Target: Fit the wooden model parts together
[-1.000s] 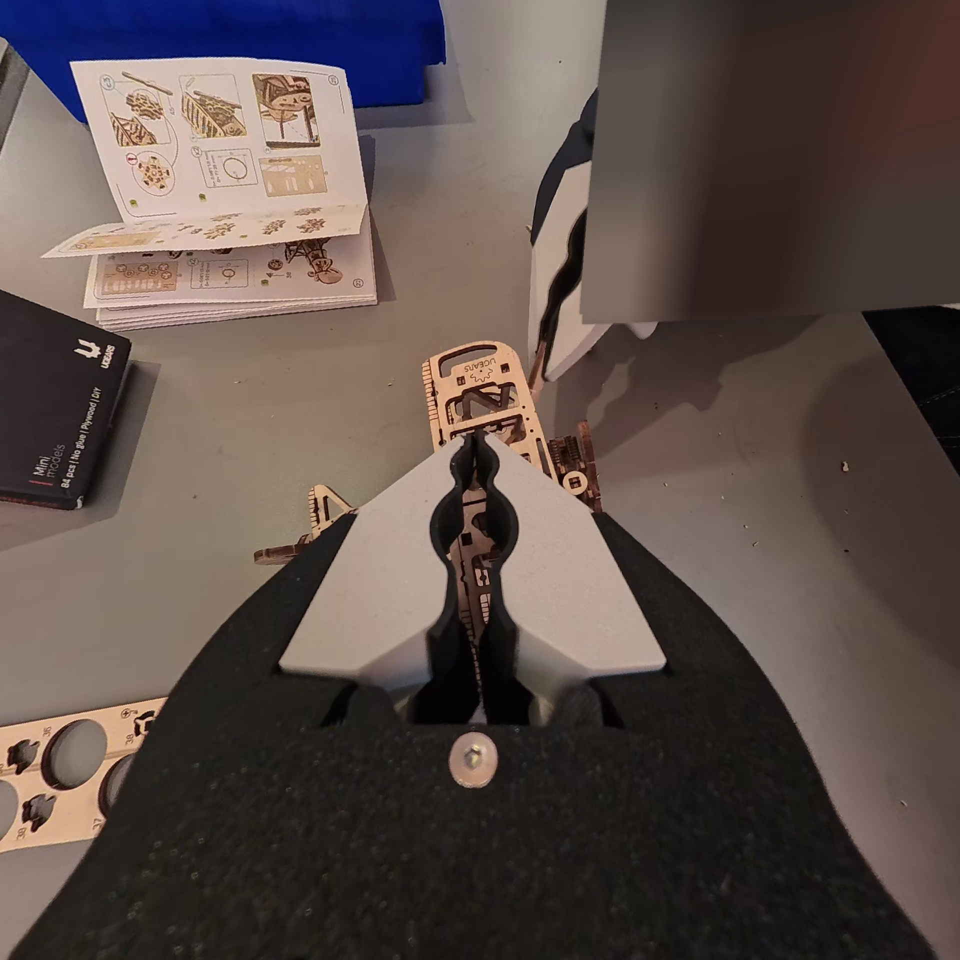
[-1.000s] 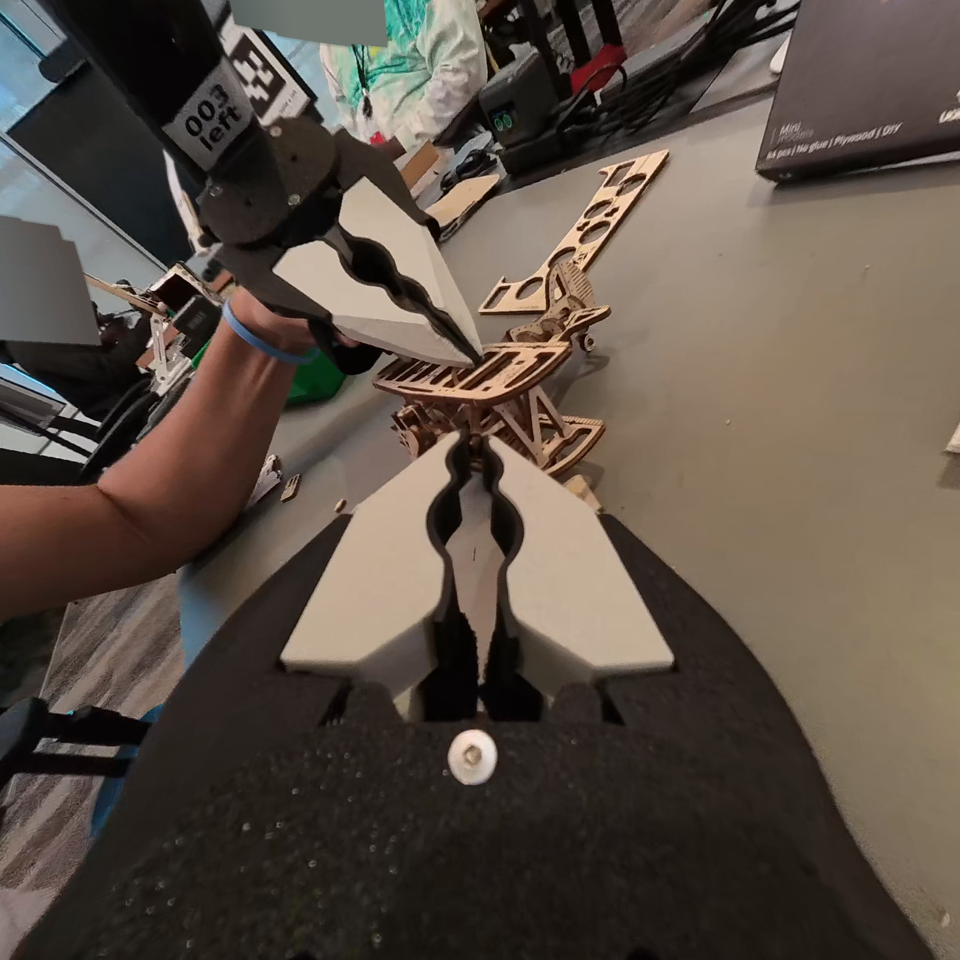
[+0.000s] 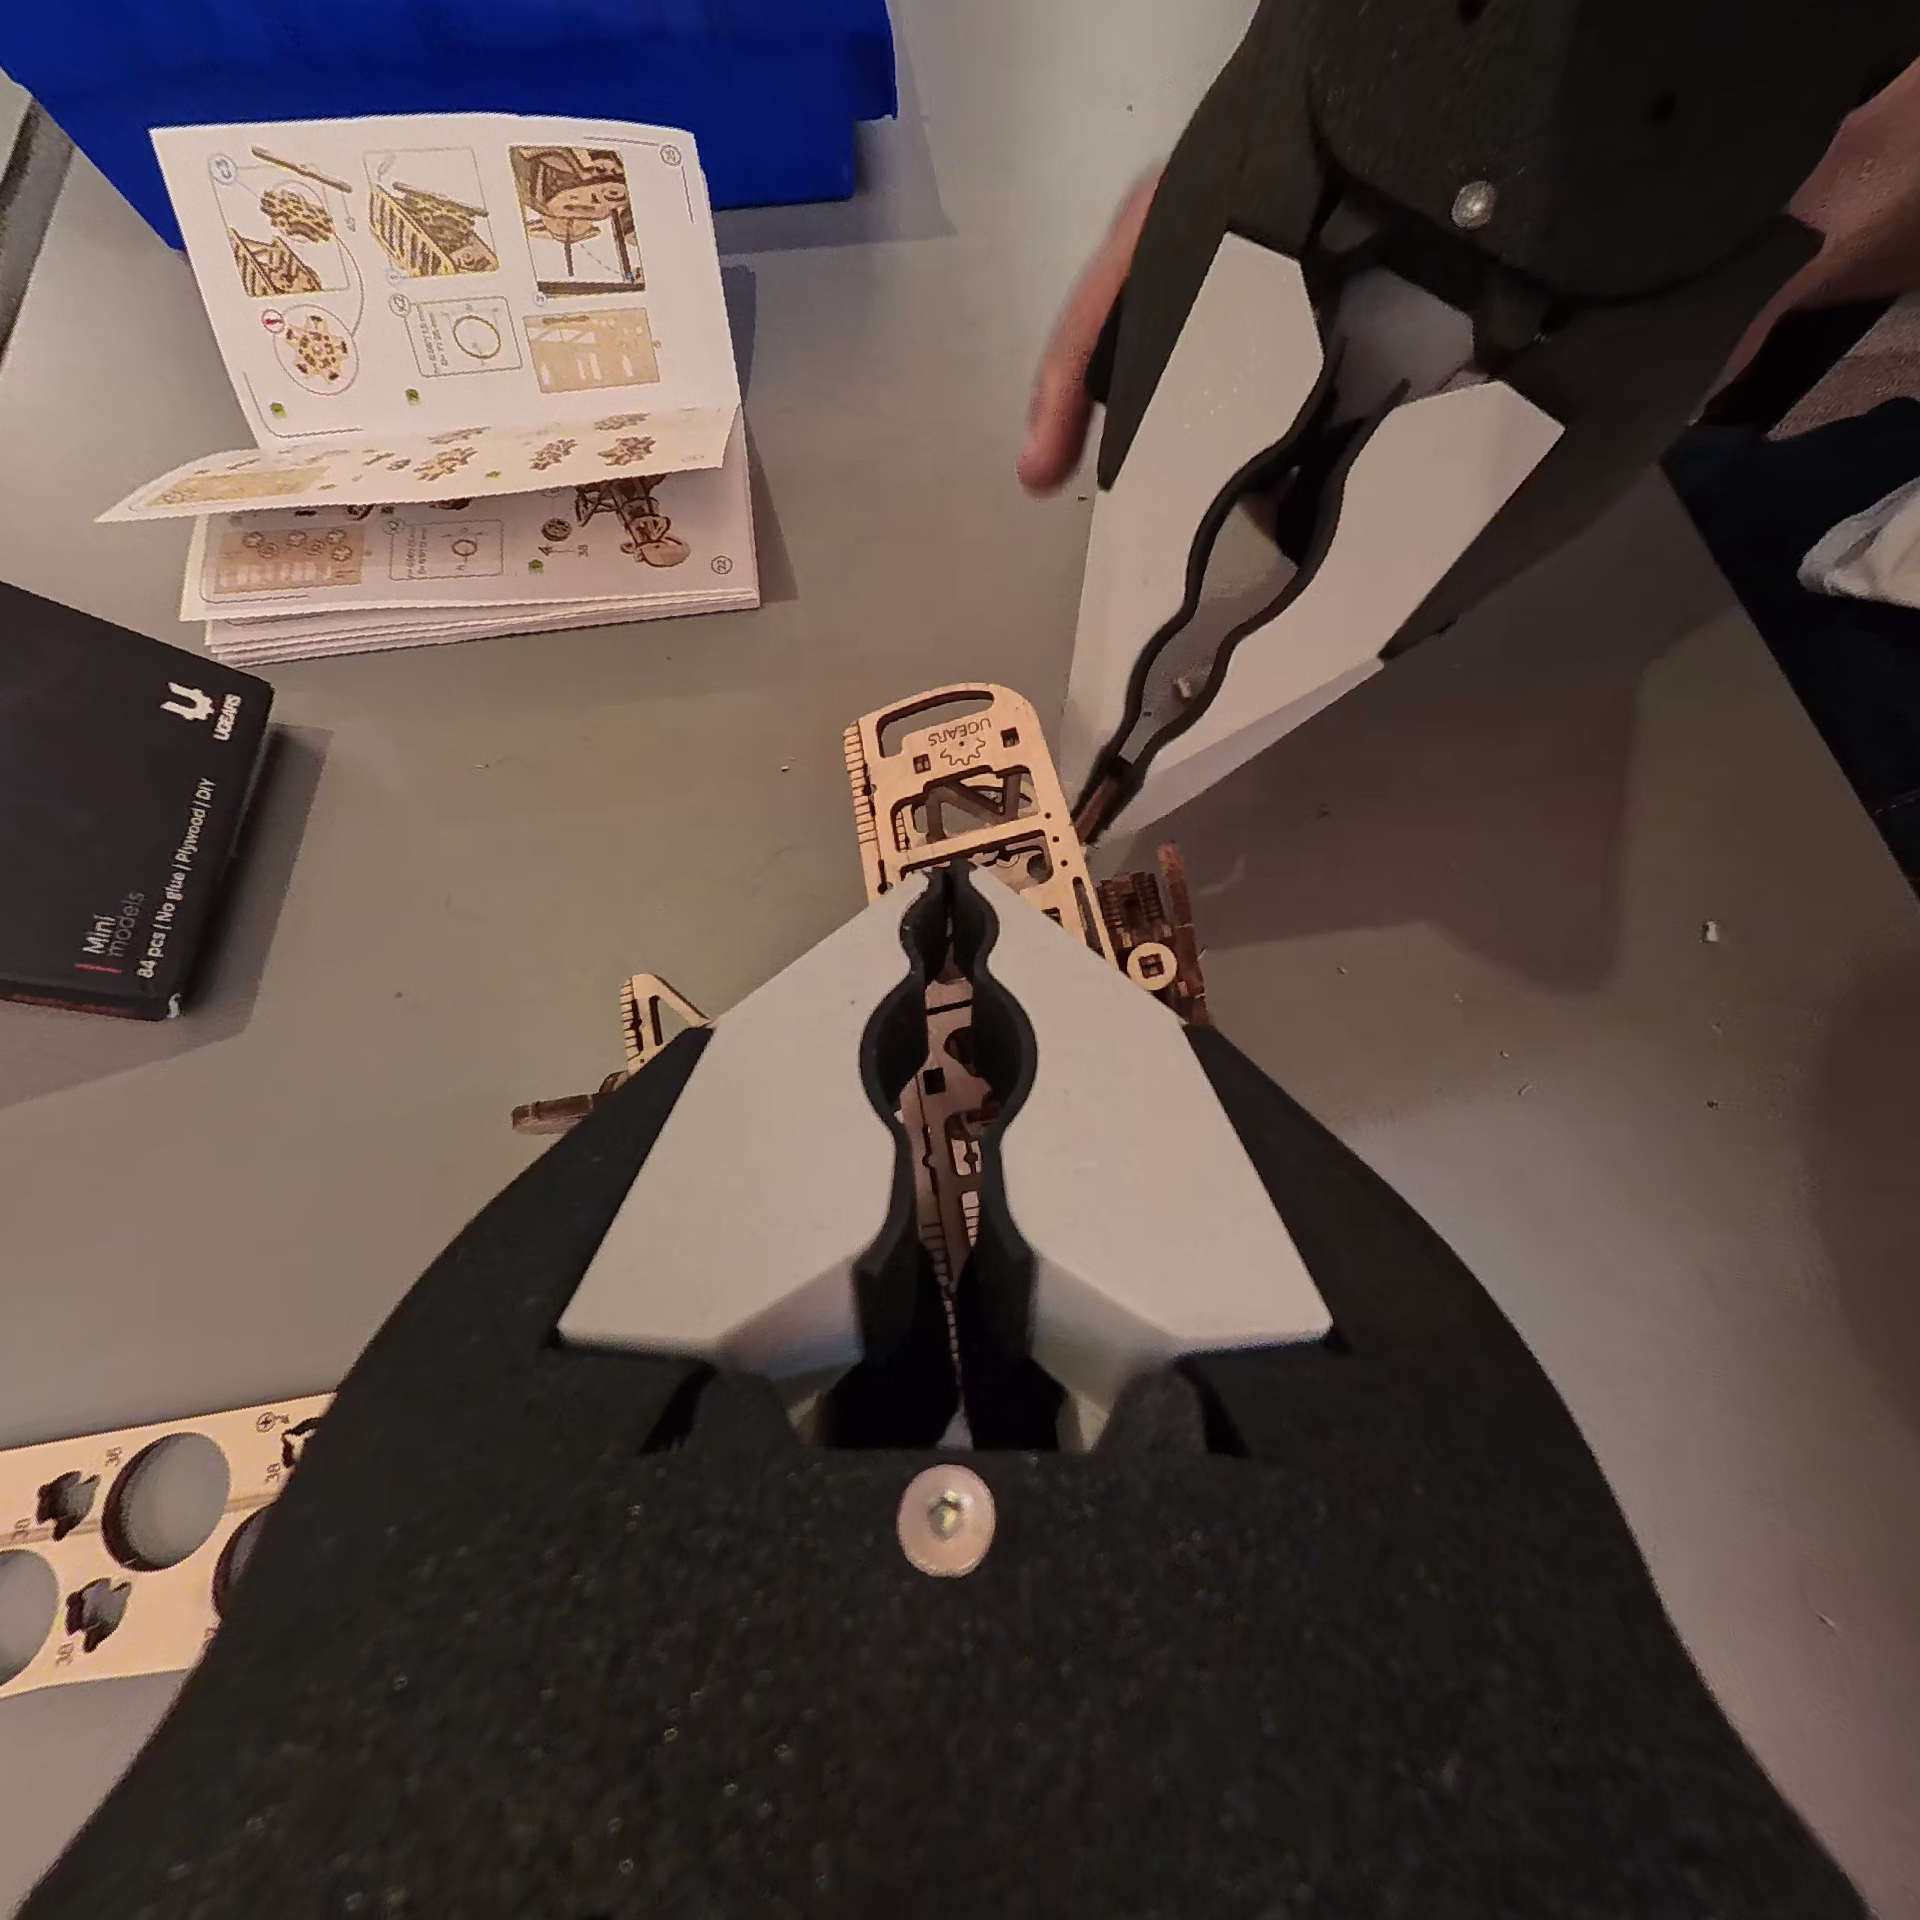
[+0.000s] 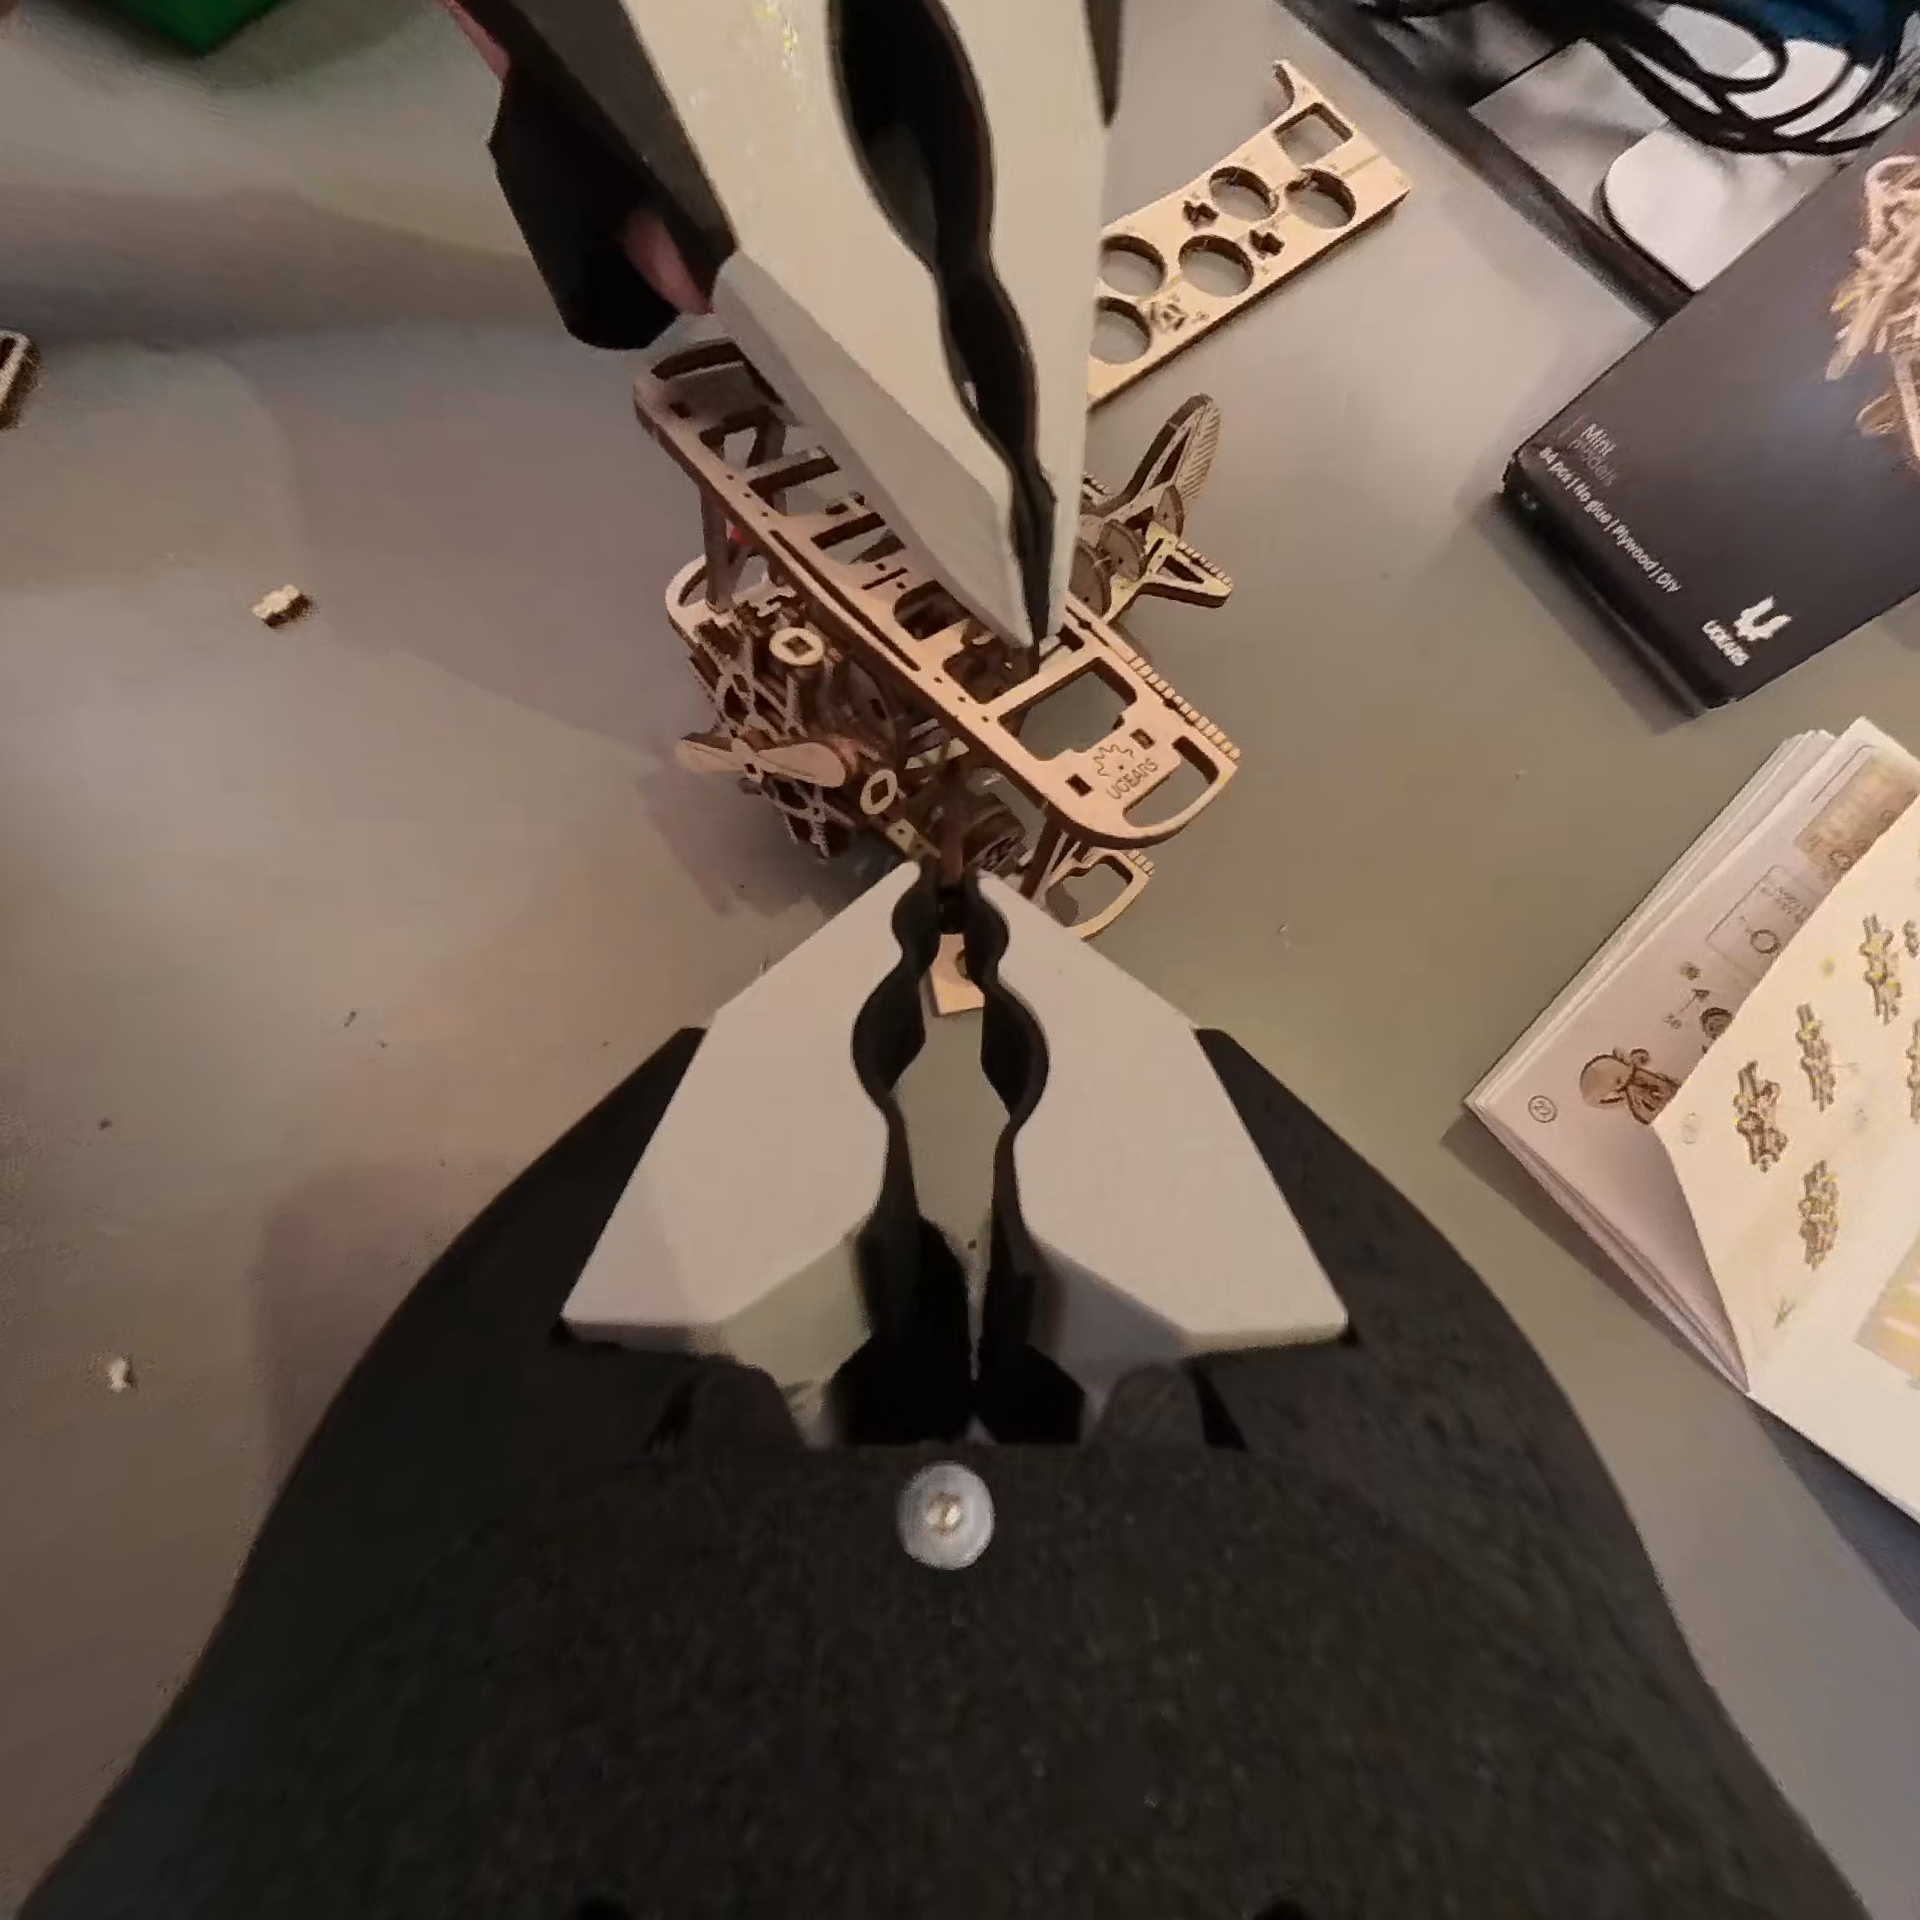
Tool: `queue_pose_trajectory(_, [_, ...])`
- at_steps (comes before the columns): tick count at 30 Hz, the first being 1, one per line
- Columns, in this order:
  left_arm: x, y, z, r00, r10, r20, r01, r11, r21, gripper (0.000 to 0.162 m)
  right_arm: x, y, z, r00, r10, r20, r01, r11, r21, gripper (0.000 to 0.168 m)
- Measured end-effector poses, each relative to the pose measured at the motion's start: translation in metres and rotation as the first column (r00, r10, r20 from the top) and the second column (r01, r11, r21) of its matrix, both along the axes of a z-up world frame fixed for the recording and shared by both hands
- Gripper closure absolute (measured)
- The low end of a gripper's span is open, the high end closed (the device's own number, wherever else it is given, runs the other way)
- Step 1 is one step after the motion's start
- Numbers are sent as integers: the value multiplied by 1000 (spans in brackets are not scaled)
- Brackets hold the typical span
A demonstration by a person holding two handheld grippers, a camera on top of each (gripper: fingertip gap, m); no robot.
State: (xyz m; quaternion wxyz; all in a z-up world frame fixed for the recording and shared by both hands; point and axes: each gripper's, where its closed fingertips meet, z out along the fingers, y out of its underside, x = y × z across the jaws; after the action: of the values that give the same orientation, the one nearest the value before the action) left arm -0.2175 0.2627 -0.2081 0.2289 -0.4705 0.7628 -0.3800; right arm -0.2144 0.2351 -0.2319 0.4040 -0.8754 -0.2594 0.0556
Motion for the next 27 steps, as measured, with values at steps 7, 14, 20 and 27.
queue_pose_trajectory(7, [1, 0, -1, 1000, 1, 2, -1, 1000, 19, 162, 11, -4, 5, 941, 101, 323, -62, 989, -131, 167])
queue_pose_trajectory(14, [1, -1, -1, 1000, 1, 5, -1, 1000, 18, 162, 19, -6, 8, 862, 152, 483, 24, 941, -338, 166])
queue_pose_trajectory(20, [1, -1, -1, 1000, 1, 7, -1, 1000, 20, 162, 25, -10, 1, 801, 84, 592, 146, 933, -329, 166])
queue_pose_trajectory(27, [1, -1, -1, 1000, 3, 8, -3, 1000, 15, 162, 25, -12, 1, 901, -29, 433, 166, 945, -283, 166])
